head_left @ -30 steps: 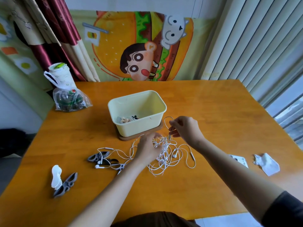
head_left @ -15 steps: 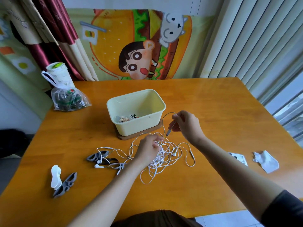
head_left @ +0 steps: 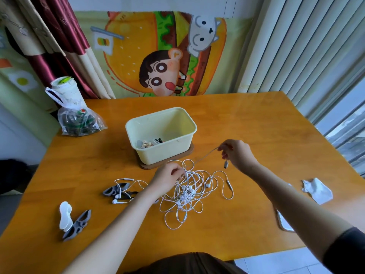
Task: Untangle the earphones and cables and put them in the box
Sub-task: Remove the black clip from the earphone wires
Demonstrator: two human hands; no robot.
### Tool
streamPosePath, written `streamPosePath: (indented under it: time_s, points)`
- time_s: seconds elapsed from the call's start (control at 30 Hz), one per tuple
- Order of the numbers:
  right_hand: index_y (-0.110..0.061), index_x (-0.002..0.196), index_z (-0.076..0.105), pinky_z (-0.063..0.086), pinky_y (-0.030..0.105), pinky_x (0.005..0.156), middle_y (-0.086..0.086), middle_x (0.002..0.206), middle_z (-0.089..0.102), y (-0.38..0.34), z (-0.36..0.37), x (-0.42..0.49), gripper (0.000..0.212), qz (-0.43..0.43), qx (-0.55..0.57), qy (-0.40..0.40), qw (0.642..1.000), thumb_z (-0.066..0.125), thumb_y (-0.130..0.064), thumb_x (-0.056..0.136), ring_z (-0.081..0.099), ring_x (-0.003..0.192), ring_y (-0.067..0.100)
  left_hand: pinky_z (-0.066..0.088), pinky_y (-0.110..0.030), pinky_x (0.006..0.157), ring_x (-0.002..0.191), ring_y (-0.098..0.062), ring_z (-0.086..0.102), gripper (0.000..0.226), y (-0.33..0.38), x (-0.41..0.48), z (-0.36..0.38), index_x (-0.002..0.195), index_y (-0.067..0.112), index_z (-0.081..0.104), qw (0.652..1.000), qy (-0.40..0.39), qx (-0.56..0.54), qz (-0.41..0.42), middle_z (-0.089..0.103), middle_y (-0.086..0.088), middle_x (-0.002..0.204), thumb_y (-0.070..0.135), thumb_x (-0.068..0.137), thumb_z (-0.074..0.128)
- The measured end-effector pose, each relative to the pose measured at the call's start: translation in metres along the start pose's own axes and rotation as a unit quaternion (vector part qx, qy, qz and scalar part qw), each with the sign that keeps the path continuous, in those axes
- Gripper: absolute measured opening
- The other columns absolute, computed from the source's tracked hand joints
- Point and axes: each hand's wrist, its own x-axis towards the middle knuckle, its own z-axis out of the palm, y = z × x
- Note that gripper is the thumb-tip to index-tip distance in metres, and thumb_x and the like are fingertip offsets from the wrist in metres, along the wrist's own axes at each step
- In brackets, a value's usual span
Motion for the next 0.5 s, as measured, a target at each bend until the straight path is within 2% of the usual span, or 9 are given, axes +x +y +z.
streamPosePath:
  time_s: [0.07,0.13,0.23,0.3,0.37,0.43,0.5]
  points:
    - [-0.001,0.087,0.067,0.048,0.029,0.063,0.005,0.069,0.061,0.017,-0.006,0.004,0.022,0.049,-0.022,0.018,0.998,0.048,-0.008,0.095,0.061,0.066,0.024,0.036,-0.017,0.055,0.058,-0.007,0.048,0.02,-0.004,-0.001,-0.004,0.086,0.015,0.064,1.0,0.01,0.001,-0.014,0.059,0.008,0.07,0.018,0.098,0.049]
    - [-0.004,0.095,0.068,0.046,0.03,0.066,0.01,0.084,0.067,0.026,-0.005,0.003,0.02,0.063,-0.076,0.005,0.995,0.048,-0.008,0.095,0.064,0.081,0.03,0.039,-0.014,0.058,0.06,-0.008,0.051,0.018,0.002,-0.001,-0.008,0.086,0.015,0.064,1.0,0.03,-0.004,0.001,0.058,0.004,0.068,0.018,0.098,0.05]
    - [-0.008,0.12,0.061,0.043,0.028,0.089,0.012,0.12,0.062,0.009,0.008,-0.008,0.031,-0.014,-0.106,-0.034,0.994,0.051,-0.001,0.092,0.059,0.109,0.028,0.037,-0.013,0.056,0.055,-0.003,0.046,0.017,0.024,0.001,-0.01,0.086,0.012,0.066,0.998,0.044,-0.007,0.046,0.052,0.007,0.059,0.02,0.096,0.055]
    - [-0.008,0.128,0.053,0.039,0.025,0.097,0.009,0.128,0.056,-0.014,0.018,-0.019,0.038,-0.1,-0.057,-0.056,0.992,0.053,-0.001,0.091,0.054,0.116,0.022,0.03,-0.018,0.051,0.053,-0.007,0.039,0.015,0.039,0.005,-0.008,0.084,0.014,0.067,0.996,0.041,-0.002,0.075,0.047,0.005,0.056,0.021,0.094,0.058]
    - [-0.006,0.126,0.052,0.043,0.021,0.092,0.007,0.118,0.061,-0.033,0.027,-0.027,0.032,-0.148,0.004,-0.081,0.986,0.05,-0.006,0.094,0.059,0.107,0.017,0.03,-0.017,0.051,0.058,-0.01,0.044,0.012,0.05,0.009,-0.007,0.086,0.014,0.066,0.995,0.038,0.001,0.089,0.052,0.002,0.061,0.018,0.094,0.059]
    - [-0.007,0.117,0.055,0.046,0.015,0.073,0.002,0.096,0.064,-0.044,0.029,-0.03,0.022,-0.142,0.044,-0.1,0.984,0.047,-0.014,0.097,0.063,0.081,0.012,0.035,-0.019,0.055,0.062,-0.011,0.048,0.013,0.056,0.013,-0.007,0.084,0.011,0.064,0.994,0.041,-0.009,0.103,0.055,0.003,0.065,0.013,0.094,0.056]
    - [-0.01,0.102,0.059,0.04,0.011,0.057,-0.005,0.078,0.06,-0.044,0.023,-0.028,0.015,-0.124,0.021,-0.109,0.986,0.048,-0.02,0.098,0.053,0.061,0.003,0.033,-0.023,0.055,0.058,-0.01,0.045,0.016,0.059,0.013,-0.009,0.082,0.012,0.064,0.993,0.047,-0.018,0.109,0.055,0.002,0.063,0.014,0.095,0.054]
